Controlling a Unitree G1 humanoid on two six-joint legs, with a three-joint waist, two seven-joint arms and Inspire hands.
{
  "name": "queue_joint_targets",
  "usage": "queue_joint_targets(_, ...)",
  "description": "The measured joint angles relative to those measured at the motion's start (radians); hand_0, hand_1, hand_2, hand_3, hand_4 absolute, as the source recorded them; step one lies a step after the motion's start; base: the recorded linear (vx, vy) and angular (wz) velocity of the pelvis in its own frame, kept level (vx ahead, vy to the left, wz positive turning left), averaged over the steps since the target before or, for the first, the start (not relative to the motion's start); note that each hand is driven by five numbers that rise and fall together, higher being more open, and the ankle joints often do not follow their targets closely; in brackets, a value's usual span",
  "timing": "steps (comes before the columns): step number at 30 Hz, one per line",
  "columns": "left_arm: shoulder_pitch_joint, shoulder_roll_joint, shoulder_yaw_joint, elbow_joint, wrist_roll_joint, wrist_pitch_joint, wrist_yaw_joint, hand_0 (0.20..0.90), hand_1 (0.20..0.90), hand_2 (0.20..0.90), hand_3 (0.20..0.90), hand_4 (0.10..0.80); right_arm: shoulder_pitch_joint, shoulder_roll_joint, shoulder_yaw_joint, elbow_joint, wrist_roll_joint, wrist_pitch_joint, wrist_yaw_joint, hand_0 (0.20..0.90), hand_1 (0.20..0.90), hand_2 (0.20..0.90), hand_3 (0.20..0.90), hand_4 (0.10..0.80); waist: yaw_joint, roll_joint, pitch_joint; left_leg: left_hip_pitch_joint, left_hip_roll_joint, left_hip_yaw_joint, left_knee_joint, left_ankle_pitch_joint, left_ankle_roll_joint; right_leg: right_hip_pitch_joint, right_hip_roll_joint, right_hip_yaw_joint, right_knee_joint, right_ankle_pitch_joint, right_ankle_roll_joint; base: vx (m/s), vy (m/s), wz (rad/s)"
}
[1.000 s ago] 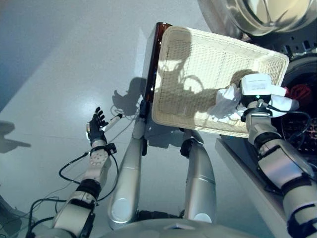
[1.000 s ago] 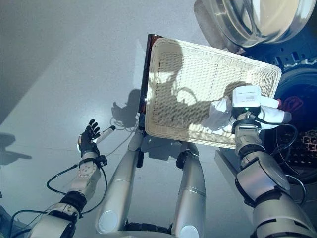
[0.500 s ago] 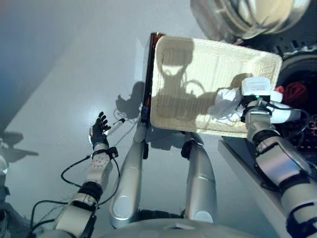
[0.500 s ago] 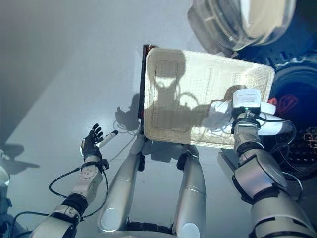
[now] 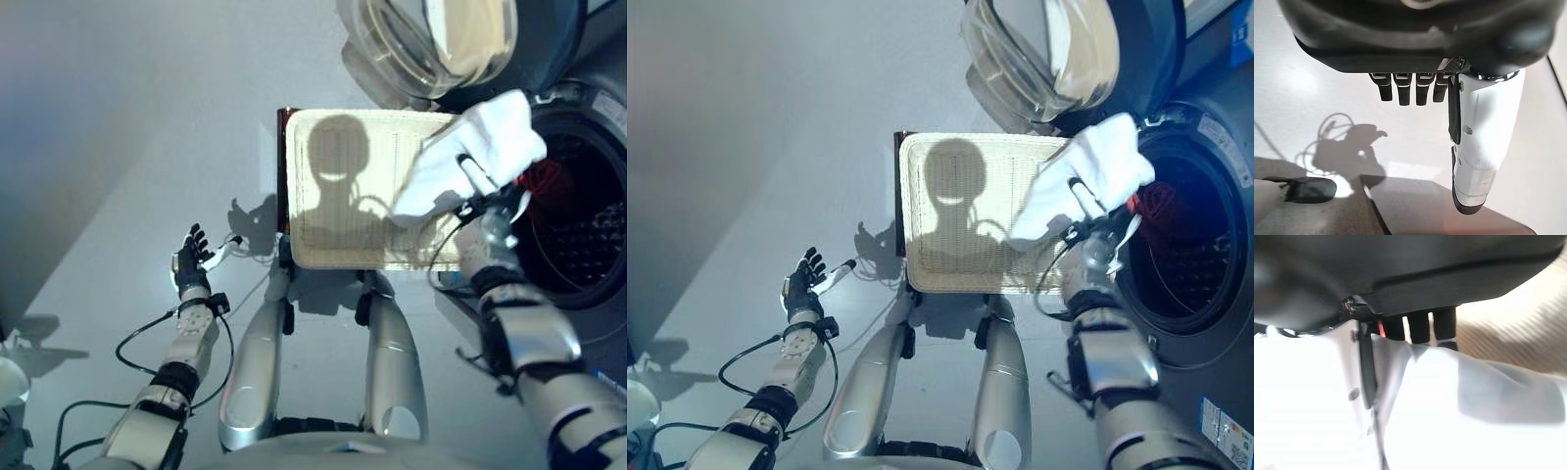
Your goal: Pick up the clothes and place them into the washing machine
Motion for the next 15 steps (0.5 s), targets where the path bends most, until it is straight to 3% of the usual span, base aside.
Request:
queue_joint_targets(2, -0.002, -0.024, -0.009, -0.010, 0.000, 0.000, -0.012, 0.900, 0.900, 0.900, 0.900, 0.800, -0.001, 0.057, -0.057, -0.004, 0.146, -0.040, 0.030, 0.200, 0.200, 0.200, 0.200, 0.300, -0.001, 0.034, 0.000, 0.002, -0.009, 0.005, -0.014, 0.001, 0.003, 0.000, -0.008, 0.004, -0.016, 0.006, 0.007, 0.025, 0.199, -0.03)
queue_joint_targets(5, 0.018, -0.070, -0.023, -0.020, -0.001, -0.001, -0.037, 0.900, 0.900, 0.900, 0.900, 0.800, -0.018, 0.064, -0.098, -0.028, 0.257, -0.112, 0.040, 0.200, 0.200, 0.200, 0.200, 0.300, 0.001, 0.108, -0.001, 0.002, -0.035, 0.017, -0.023, 0.005, 0.019, -0.001, -0.029, 0.024, -0.035, 0.023, 0.029, 0.021, 0.198, -0.01)
queue_joint_targets(7, 0.038, -0.073, -0.040, -0.023, -0.004, -0.001, -0.044, 0.900, 0.900, 0.900, 0.900, 0.800, -0.033, 0.056, -0.122, -0.053, 0.270, -0.150, 0.047, 0.200, 0.200, 0.200, 0.200, 0.300, 0.002, 0.139, -0.003, 0.002, -0.051, 0.033, -0.030, 0.004, 0.030, -0.003, -0.043, 0.038, -0.051, 0.034, 0.042, 0.022, 0.138, -0.09)
queue_joint_targets(11, 0.066, -0.073, -0.049, -0.028, -0.004, -0.002, -0.062, 0.900, 0.900, 0.900, 0.900, 0.800, -0.083, 0.008, -0.173, -0.076, 0.293, -0.217, 0.047, 0.200, 0.200, 0.200, 0.200, 0.300, 0.007, 0.158, -0.014, 0.009, -0.077, 0.056, -0.047, 0.015, 0.050, -0.004, -0.068, 0.055, -0.078, 0.059, 0.058, 0.045, 0.174, -0.06)
queue_joint_targets(15, 0.073, -0.073, -0.053, -0.025, -0.004, -0.003, -0.075, 0.900, 0.900, 0.900, 0.900, 0.800, -0.158, -0.112, -0.213, -0.066, 0.271, -0.229, -0.018, 0.200, 0.200, 0.200, 0.200, 0.300, 0.031, 0.179, -0.028, 0.021, -0.111, 0.088, -0.070, 0.018, 0.055, -0.002, -0.095, 0.095, -0.124, 0.088, 0.088, 0.050, 0.107, -0.16)
